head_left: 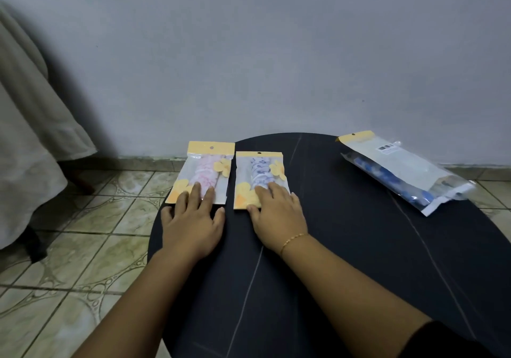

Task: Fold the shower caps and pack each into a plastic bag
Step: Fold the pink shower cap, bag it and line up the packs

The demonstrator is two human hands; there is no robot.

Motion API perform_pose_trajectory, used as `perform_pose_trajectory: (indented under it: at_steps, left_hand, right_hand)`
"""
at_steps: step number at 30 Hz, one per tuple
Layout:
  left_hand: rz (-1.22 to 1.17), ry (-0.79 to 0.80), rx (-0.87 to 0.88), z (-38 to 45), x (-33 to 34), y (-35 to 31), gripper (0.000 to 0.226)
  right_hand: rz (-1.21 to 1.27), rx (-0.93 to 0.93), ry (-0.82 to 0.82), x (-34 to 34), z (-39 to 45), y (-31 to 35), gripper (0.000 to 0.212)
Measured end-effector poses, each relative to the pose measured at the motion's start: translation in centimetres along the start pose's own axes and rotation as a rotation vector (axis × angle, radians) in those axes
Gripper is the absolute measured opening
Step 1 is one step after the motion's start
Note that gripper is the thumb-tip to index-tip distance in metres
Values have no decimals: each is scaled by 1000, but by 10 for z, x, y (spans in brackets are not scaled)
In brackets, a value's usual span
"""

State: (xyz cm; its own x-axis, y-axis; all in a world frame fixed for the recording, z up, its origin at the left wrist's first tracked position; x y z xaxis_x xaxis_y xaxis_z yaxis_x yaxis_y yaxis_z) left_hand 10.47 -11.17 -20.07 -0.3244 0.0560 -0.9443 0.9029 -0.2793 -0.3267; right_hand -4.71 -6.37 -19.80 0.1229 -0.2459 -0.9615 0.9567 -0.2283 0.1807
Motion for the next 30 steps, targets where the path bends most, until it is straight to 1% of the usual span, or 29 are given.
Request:
perform_pose_trajectory:
  at_steps: [3,6,8,12,14,17,21,24,26,28,30]
  left_hand:
    - [-18,13,-12,6,2,1,58]
    - [-35,-12,-15,6,1,-1,59]
    - [-46,-57,18,4,-1,-8,59]
    - [-76,-111,103,-2,-3,-37,59]
    - [-95,-98,162,-8,-1,-60,59]
    - [-117,-37,260,-19,8,-101,59]
    - [-85,59,370,-37,26,-145,59]
    - [-74,113,430,-51,36,-174,59]
    - [-80,125,460,-58,41,-189,59]
    - [-87,137,474,-64,46,-199,59]
    - [-79,146,478,-68,52,-202,58]
  right_hand:
    - [-19,26,-19,3,8,6,44]
    - [-24,40,-54,3,9,6,50]
    - [-15,47,-88,0,6,5,55]
    - [-20,62,-128,-10,-3,-5,55]
    - [-58,87,-125,-14,-9,-21,56]
    - [-151,163,-123,-26,-19,-60,55]
    - [-288,246,-136,-43,-37,-117,47]
    - [-318,268,-224,-53,-57,-150,42]
    - [-357,289,-296,-60,-70,-165,45]
    - [-388,356,-295,-66,-79,-179,48]
    - [-394,437,-245,-71,-81,-193,46]
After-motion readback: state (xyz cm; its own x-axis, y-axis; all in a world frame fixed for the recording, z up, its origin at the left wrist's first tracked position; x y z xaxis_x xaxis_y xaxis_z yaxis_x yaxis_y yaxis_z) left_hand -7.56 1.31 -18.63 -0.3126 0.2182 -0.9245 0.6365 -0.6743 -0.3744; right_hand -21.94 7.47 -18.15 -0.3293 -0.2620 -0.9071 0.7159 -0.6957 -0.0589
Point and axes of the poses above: each hand's wrist, its own z-axis towards the middle knuckle, its own x-axis out of the palm, y = z × x, the point moved 4 cm from there along z, towards the middle knuckle, and after that the axes turned 9 degrees about -z, right-handed, at the moved point
